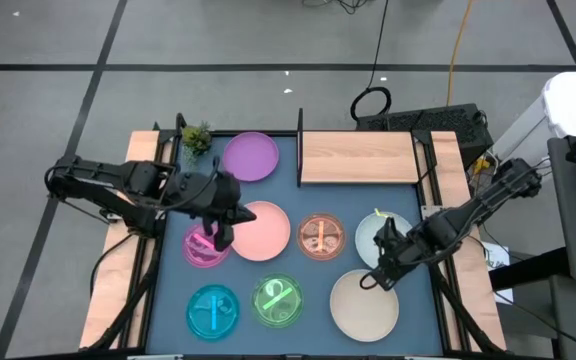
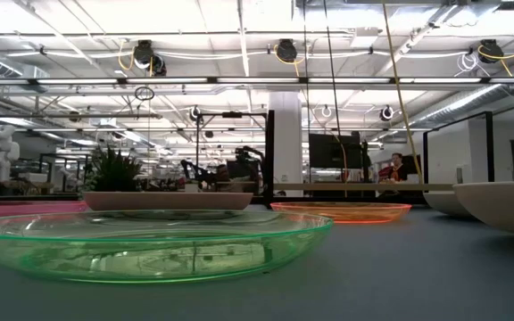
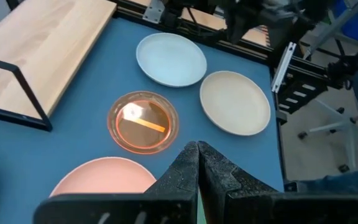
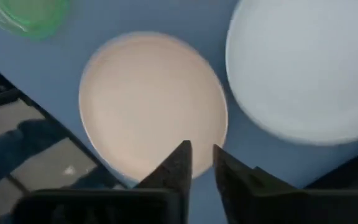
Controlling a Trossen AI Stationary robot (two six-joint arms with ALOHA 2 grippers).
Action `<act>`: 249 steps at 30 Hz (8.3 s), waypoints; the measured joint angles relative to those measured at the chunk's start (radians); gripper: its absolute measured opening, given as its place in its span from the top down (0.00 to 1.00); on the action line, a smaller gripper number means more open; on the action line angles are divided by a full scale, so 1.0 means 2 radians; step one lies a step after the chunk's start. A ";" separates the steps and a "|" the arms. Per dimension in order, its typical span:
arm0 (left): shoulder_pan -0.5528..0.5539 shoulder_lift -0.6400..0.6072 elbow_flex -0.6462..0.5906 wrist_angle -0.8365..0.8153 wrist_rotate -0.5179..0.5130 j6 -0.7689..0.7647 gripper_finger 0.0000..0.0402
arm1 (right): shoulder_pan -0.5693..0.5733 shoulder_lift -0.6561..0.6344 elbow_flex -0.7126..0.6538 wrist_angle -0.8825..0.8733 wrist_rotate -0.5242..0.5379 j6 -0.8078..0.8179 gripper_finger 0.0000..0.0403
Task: Place and stack plates onto a shelf
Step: Put the gray plate on the shelf
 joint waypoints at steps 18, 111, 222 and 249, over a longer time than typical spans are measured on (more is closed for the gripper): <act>-0.018 0.000 0.000 -0.002 -0.002 0.005 0.99 | 0.057 -0.006 -0.177 0.194 -0.051 0.202 0.50; 0.026 0.002 0.000 -0.002 -0.020 0.035 0.99 | 0.019 -0.125 -0.075 0.160 0.256 0.277 1.00; 0.061 0.003 0.000 0.002 -0.027 0.030 0.99 | -0.487 -0.288 -0.398 0.222 0.343 0.345 1.00; 0.062 0.003 0.000 0.002 -0.027 0.030 0.99 | -0.512 -0.281 -0.398 0.202 0.308 0.354 0.98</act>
